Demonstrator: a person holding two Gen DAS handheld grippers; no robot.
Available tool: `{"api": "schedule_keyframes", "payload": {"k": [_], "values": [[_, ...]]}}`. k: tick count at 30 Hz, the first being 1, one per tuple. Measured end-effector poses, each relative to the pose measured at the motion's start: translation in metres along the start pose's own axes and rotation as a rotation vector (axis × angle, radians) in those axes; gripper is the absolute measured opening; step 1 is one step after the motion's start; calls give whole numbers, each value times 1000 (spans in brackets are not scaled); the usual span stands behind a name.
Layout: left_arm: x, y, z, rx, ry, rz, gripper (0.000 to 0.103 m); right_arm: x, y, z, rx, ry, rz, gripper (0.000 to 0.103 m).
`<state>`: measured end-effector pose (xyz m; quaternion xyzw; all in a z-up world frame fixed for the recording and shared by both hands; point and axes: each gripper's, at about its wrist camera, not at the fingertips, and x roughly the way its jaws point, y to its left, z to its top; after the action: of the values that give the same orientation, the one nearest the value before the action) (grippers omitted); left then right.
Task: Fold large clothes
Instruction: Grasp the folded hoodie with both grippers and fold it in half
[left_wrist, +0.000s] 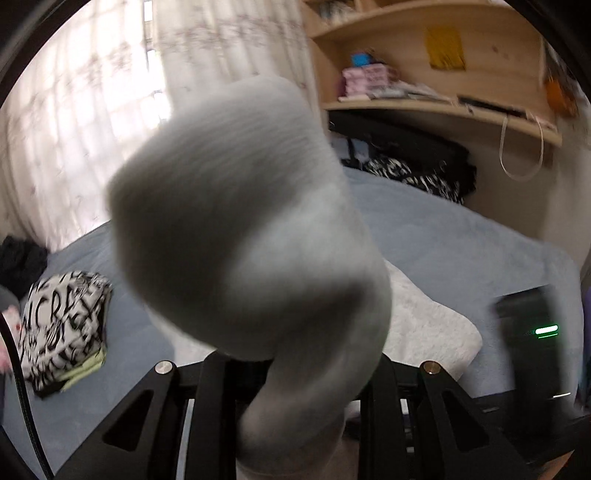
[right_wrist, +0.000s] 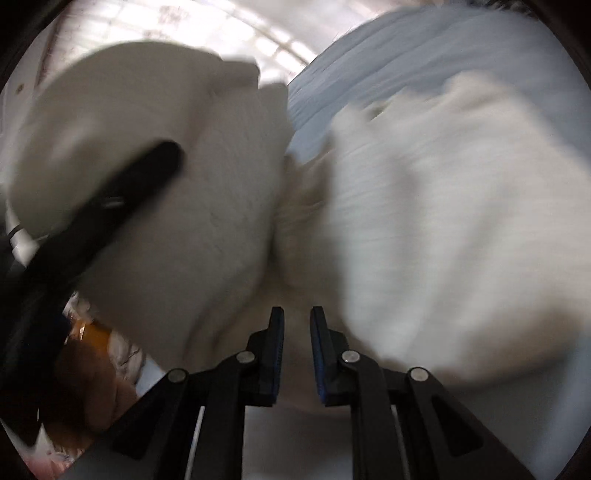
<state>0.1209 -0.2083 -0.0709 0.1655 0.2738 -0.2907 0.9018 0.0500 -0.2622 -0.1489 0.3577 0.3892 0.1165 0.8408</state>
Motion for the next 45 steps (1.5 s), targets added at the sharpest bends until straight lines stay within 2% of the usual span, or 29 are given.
{"api": "schedule_keyframes", "payload": {"k": [2,5,8,10,13,17,19,21,22,23,25,29,33,36,38,41,45], "values": [[15,-21,10,44,24,-13,22,-34,-19,-3,15,-50,-78,14],[42,-76,14,155,82,-60,22,-77,-50,-5,76,-119,-169,14],[73,-124,0,285,153,-88,22,-110,-75,-7,133,-188,-234,14],[99,-149,-20,344,232,-93,22,-121,-85,-7,144,-213,-289,14],[109,-167,-34,433,216,-26,23,-126,-97,-7,165,-206,-333,14],[104,-152,-27,405,205,-67,24,-120,-89,1,144,-188,-333,14],[97,-153,-27,439,186,-84,40,-122,-88,-2,130,-181,-334,14],[84,-157,-30,511,166,-117,72,-122,-85,0,118,-176,-327,14],[79,-160,-32,547,147,-117,79,-127,-86,1,113,-178,-326,16],[76,-163,-34,581,135,-115,90,-131,-86,3,106,-184,-323,21],[68,-167,-41,655,106,-109,94,-136,-80,5,88,-202,-319,25],[65,-164,-36,665,114,-157,95,-144,-66,19,43,-207,-320,28],[50,-152,-26,635,127,-249,95,-154,-50,30,-15,-208,-349,28],[35,-136,-13,541,149,-341,95,-160,-40,37,-39,-211,-341,31],[20,-120,-1,469,140,-373,95,-161,-37,46,-49,-208,-322,42],[-5,-87,14,361,107,-389,95,-159,-31,58,-60,-196,-271,56],[-26,-26,34,176,70,-378,95,-144,-17,77,-88,-148,-220,56]]}}
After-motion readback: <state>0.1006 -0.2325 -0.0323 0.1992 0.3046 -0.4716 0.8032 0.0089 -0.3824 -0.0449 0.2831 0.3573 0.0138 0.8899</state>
